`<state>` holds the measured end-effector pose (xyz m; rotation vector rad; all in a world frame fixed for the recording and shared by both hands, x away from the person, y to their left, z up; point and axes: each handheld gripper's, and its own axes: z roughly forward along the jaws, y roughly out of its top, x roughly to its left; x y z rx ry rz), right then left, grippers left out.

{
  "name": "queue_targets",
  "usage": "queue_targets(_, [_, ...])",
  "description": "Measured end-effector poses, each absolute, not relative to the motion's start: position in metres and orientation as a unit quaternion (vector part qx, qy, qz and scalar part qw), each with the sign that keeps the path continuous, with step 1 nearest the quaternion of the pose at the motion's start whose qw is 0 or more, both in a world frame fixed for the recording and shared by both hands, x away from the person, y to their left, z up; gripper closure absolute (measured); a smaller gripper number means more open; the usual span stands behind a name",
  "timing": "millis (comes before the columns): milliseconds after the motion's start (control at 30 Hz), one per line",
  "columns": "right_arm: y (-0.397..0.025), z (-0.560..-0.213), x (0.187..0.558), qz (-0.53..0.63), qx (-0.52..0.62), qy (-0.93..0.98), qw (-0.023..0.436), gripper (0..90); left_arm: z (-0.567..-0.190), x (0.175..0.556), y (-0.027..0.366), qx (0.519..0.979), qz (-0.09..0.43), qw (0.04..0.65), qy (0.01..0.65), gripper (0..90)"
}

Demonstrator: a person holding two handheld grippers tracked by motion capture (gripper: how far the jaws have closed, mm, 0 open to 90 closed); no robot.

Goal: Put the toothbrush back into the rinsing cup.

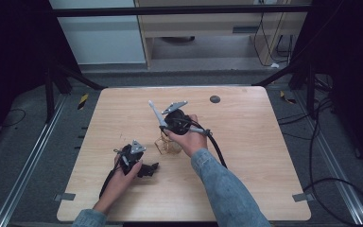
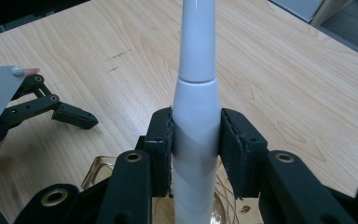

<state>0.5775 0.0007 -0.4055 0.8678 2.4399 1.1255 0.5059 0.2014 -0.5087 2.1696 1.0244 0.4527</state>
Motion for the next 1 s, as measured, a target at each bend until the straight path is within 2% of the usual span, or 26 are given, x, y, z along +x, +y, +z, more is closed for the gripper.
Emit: queue_targets(1000, [-0.013, -0.389, 0.566, 0.398, 0.299, 0.850, 0.171, 62.1, -0.509, 0.506, 0.201, 0.834, 0.174, 0.344, 0.394, 0.0])
